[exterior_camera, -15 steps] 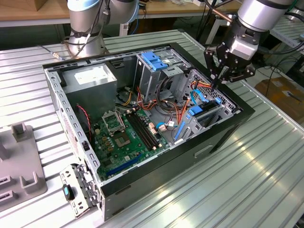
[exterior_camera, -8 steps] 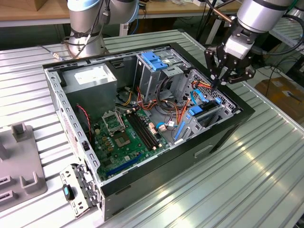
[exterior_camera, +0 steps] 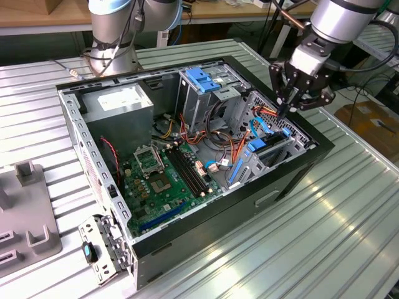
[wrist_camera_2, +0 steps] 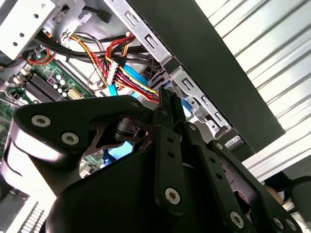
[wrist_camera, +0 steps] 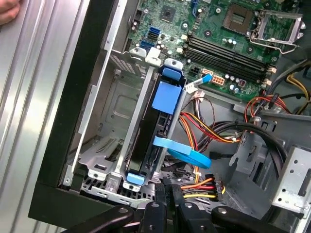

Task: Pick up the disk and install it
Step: 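Insert the second disk wire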

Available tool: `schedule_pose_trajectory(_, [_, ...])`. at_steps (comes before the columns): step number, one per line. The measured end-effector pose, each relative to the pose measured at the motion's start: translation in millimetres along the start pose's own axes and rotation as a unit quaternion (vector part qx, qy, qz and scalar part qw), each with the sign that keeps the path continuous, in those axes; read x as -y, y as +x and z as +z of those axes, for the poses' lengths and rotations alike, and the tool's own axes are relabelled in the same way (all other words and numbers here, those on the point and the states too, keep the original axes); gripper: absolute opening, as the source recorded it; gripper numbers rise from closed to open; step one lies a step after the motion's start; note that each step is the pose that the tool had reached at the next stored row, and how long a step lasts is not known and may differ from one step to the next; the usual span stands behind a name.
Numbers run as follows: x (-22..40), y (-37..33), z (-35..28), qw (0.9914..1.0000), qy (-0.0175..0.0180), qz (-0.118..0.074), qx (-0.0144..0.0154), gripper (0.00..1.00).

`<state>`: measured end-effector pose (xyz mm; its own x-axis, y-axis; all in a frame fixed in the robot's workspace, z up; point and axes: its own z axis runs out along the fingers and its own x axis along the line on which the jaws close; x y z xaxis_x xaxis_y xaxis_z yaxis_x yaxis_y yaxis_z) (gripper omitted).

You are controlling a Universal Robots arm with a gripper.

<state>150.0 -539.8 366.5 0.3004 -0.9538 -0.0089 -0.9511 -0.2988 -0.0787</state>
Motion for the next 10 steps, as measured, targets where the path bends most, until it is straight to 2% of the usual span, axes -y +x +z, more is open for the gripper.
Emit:
schedule_pose_trajectory(2, [0.0,0.0,0.6,0.99973,0.0002,0.023,-0.0019,0.16])
schedule_pose_trajectory(4, [0.0,0.0,0.7,0.99926,0.0003,0.038,-0.0031,0.16])
schedule_pose_trajectory(10, [0.0,0.0,0.8,0.99909,0.0004,0.042,-0.0034,0.16])
